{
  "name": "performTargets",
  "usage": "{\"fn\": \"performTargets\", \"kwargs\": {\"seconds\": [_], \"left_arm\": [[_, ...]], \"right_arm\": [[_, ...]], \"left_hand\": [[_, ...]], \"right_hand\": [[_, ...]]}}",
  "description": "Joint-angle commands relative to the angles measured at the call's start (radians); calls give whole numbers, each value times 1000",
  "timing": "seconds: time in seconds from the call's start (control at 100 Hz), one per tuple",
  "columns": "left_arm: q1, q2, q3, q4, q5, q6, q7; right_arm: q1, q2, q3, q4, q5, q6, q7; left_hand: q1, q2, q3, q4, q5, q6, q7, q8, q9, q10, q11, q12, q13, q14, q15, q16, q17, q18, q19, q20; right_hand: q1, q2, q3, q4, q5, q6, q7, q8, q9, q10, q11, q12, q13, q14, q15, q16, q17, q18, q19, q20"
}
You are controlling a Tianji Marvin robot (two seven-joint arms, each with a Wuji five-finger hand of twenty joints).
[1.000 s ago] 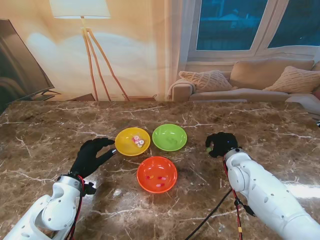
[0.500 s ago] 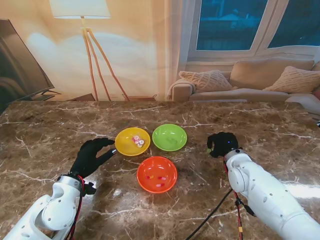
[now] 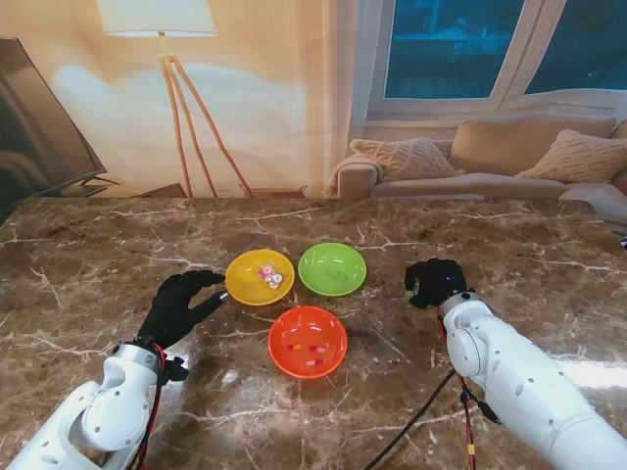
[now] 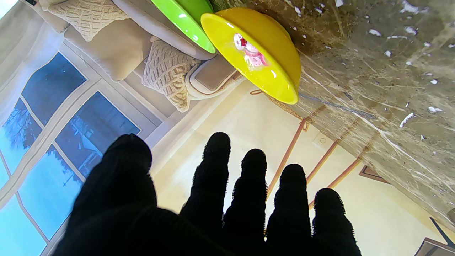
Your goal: Portion candies into small dishes
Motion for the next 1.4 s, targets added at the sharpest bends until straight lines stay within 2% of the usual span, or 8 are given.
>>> {"fn": "performTargets", "kwargs": {"seconds": [0.0, 0.09, 0.13, 0.38, 0.74, 0.85, 1.0, 1.39], "left_arm": [[2, 1, 3, 2, -1, 3, -1], [3, 1, 3, 2, -1, 3, 0], [3, 1, 2, 2, -1, 4, 0], [3, 1, 3, 2, -3, 5, -3], [2, 1, 3, 2, -3, 4, -4], [3, 1, 3, 2, -2, 4, -3], [4, 1, 1, 1, -1, 5, -1], [4, 1, 1, 2, -2, 3, -1]], "right_arm": [[-7, -3, -2, 8, 1, 2, 14], [-3, -4, -7, 14, 4, -1, 10], [-2, -5, -10, 17, 6, -2, 8], [6, -9, -21, 30, 17, -3, -1], [13, -12, -29, 42, 28, -17, -9], [16, -13, -33, 46, 31, -24, -9], [19, -14, -37, 51, 35, -32, -12], [-7, -13, 9, 27, 19, -53, -46]], "left_hand": [[3, 48, -24, -10, -5, -7, -4, 18, 11, 14, -5, 9, -8, -9, -16, 7, -17, -18, -33, 15], [4, 47, -24, -9, -5, -7, -3, 18, 11, 14, -4, 9, -7, -9, -16, 7, -17, -19, -34, 15], [3, 48, -24, -10, -4, -7, -3, 18, 11, 15, -4, 9, -8, -8, -16, 7, -16, -19, -34, 15], [3, 48, -24, -10, -4, -7, -3, 18, 11, 14, -4, 9, -7, -9, -16, 7, -16, -18, -34, 15], [3, 47, -23, -10, -4, -6, -4, 18, 13, 15, -3, 10, -7, -8, -16, 7, -16, -17, -33, 16], [1, 48, -24, -10, -4, -5, -4, 18, 14, 15, -1, 12, -8, -8, -16, 7, -17, -17, -34, 16], [2, 48, -23, -9, -3, -6, -4, 18, 13, 12, -2, 12, -8, -9, -16, 7, -16, -17, -34, 16], [1, 47, -23, -9, -5, -6, -4, 18, 13, 14, -3, 13, -8, -7, -17, 7, -17, -17, -35, 16]], "right_hand": [[31, -9, -28, -36, 17, -12, 44, -32, 51, 13, 34, -9, 50, -15, 41, -8, 5, 15, 41, -11], [38, -3, -39, -43, 18, -29, 90, -46, 58, 18, 38, -9, 54, -14, 43, -8, 6, 16, 44, -10], [47, 8, -55, -44, 11, -37, 144, -79, 61, 23, 40, -5, 56, -11, 45, -9, 6, 16, 45, -10], [63, 59, -69, -27, 69, -59, 211, -123, 65, 36, 60, 9, 60, -7, 49, -10, 5, 18, 51, -7], [70, 96, -51, -14, 124, -110, 242, -150, 63, 41, 74, 28, 55, -12, 52, -8, 0, 14, 50, -8], [69, 103, -39, -11, 123, -151, 264, -126, 61, 43, 77, 40, 49, -16, 50, -8, -4, 10, 48, -8], [66, 120, -23, -8, 119, -206, 236, 12, 57, 46, 79, 60, 41, -17, 49, -5, -13, 5, 45, -6], [70, 141, -18, -1, 119, -237, 232, 42, 39, 57, 90, 69, 25, -20, 46, -3, -27, 0, 38, -6]]}}
